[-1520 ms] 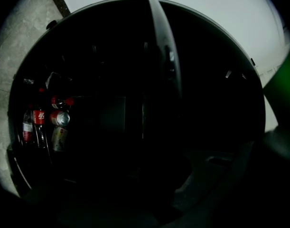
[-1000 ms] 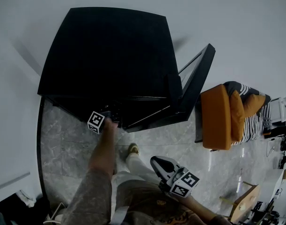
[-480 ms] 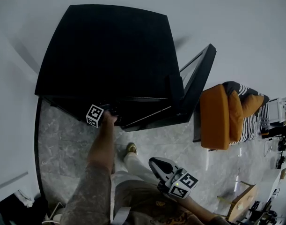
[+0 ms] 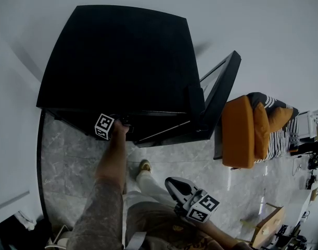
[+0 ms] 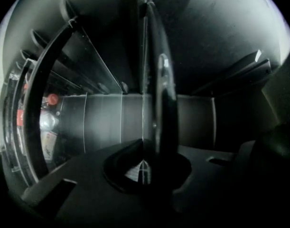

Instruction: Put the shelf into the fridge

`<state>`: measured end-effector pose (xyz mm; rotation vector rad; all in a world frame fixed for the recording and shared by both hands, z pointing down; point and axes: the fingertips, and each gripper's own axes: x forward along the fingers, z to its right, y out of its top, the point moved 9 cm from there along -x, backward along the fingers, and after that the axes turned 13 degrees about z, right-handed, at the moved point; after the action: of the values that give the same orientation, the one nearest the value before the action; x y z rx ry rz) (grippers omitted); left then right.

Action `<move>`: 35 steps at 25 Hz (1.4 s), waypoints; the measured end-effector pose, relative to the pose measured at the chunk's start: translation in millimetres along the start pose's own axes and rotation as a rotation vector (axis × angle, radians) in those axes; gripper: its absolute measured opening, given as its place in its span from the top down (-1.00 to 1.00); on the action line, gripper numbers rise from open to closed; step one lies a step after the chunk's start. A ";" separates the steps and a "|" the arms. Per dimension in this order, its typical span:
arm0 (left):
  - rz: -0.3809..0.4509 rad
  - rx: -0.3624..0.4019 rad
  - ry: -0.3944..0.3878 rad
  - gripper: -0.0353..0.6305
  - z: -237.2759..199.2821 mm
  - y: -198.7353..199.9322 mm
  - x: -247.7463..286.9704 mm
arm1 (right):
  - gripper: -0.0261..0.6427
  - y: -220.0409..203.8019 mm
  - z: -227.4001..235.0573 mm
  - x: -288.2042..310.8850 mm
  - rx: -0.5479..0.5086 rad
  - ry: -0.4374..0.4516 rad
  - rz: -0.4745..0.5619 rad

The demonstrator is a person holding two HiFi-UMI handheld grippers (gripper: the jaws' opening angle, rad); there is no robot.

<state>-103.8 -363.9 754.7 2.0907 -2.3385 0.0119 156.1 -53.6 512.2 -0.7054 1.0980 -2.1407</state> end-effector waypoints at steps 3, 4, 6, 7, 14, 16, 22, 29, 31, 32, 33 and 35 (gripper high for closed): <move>-0.018 0.008 -0.004 0.80 -0.5 0.4 -0.2 | 0.85 0.3 -0.2 0.8 -0.002 0.007 -0.002; -0.027 0.003 -0.003 0.69 -1.2 0.4 -1.6 | 0.85 0.2 -0.2 0.8 -0.001 0.008 -0.003; -0.039 -0.012 -0.006 0.42 -3.9 0.7 -6.2 | 0.85 -0.2 0.5 1.4 0.001 0.011 -0.003; -0.045 -0.017 -0.010 0.29 -5.1 0.9 -8.9 | 0.85 -0.2 0.7 2.3 0.002 0.014 -0.003; -0.081 -0.028 0.005 0.23 -7.5 1.5 -50.2 | 0.85 3.5 -5.6 10.7 0.003 0.044 0.003; -0.098 -0.015 0.010 0.23 -9.6 2.5 -67.4 | 0.85 4.9 -8.0 13.2 0.003 0.055 0.010; -0.104 0.021 0.058 0.48 -10.3 11.5 -113.8 | 0.85 9.5 -19.0 17.0 -0.004 0.077 0.025; -0.234 0.080 -0.007 0.88 30.3 16.3 -132.4 | 0.85 13.9 -32.7 12.2 0.008 0.089 0.045; -0.302 0.125 -0.060 0.88 53.3 19.3 -137.3 | 0.85 15.3 -36.8 12.5 0.020 0.097 0.064; -0.337 0.148 -0.085 0.88 66.1 20.3 -141.0 | 0.85 16.0 -38.6 12.6 0.027 0.103 0.071; -0.366 0.165 -0.109 0.88 79.2 20.8 -145.6 | 0.85 17.1 -40.0 12.6 0.033 0.111 0.077; -0.411 0.185 -0.154 0.88 105.4 21.2 -157.0 | 0.85 20.1 -42.4 12.8 0.038 0.132 0.082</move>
<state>-107.2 -206.4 647.9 2.7145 -1.9980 0.0705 123.9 -50.6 475.9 -0.4989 1.1316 -2.1567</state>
